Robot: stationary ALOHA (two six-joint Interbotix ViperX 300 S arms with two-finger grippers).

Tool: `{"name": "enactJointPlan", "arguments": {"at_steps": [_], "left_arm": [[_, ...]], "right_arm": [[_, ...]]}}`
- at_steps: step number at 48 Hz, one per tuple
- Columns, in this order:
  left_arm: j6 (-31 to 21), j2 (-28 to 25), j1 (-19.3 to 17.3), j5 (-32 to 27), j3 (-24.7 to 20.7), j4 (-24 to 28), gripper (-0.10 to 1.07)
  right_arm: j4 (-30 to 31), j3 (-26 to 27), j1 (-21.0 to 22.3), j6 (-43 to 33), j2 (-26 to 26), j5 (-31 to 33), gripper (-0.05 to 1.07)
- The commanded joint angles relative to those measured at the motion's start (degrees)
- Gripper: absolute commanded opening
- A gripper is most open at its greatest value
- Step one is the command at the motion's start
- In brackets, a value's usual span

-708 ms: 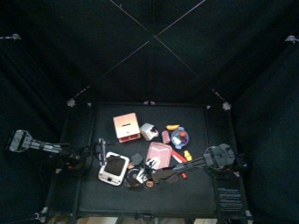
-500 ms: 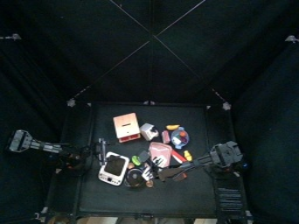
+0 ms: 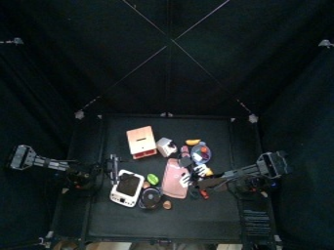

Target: Grab salmon sushi

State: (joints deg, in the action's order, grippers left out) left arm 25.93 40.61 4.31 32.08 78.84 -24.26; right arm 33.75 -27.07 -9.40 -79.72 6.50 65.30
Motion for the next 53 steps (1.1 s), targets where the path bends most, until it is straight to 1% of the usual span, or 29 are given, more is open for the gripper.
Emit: {"name": "enactJointPlan", "arguments": {"at_steps": [1,8,11,12,18,27,33,53], "left_arm": [[0.0,-0.1,0.0,0.2,-1.5,0.1,0.99],[0.1,-0.2,0.1,0.2,-2.9,0.2,0.99],[0.1,-0.2,0.1,0.2,-3.4,0.2,0.99],[0.0,-0.2,0.0,0.2,-3.5,0.1,0.99],[-0.1,-0.1,0.1,0.2,-3.4,0.0,0.99],[-0.1,-0.2,0.3,0.2,-2.9,0.0,0.99],[-0.1,-0.1,0.3,0.2,-2.5,-0.1,0.99],[-0.1,-0.2,0.3,0.2,-2.1,-0.1,0.99]], "right_arm": [[2.2,-4.3,3.3,-0.6,3.3,-4.8,0.88],[5.5,-9.0,8.7,-0.7,3.2,-14.9,0.87],[7.2,-10.2,11.3,-0.7,3.1,-18.6,0.87],[8.3,-10.8,12.8,-0.6,3.0,-20.3,0.87],[11.2,-12.7,17.8,-0.7,2.8,-25.7,0.87],[11.2,-12.9,21.6,-0.6,1.7,-32.8,0.87],[11.1,-12.4,22.3,-0.7,0.1,-35.2,0.87],[10.4,-11.5,24.4,-0.6,-5.3,-35.2,0.87]]}}
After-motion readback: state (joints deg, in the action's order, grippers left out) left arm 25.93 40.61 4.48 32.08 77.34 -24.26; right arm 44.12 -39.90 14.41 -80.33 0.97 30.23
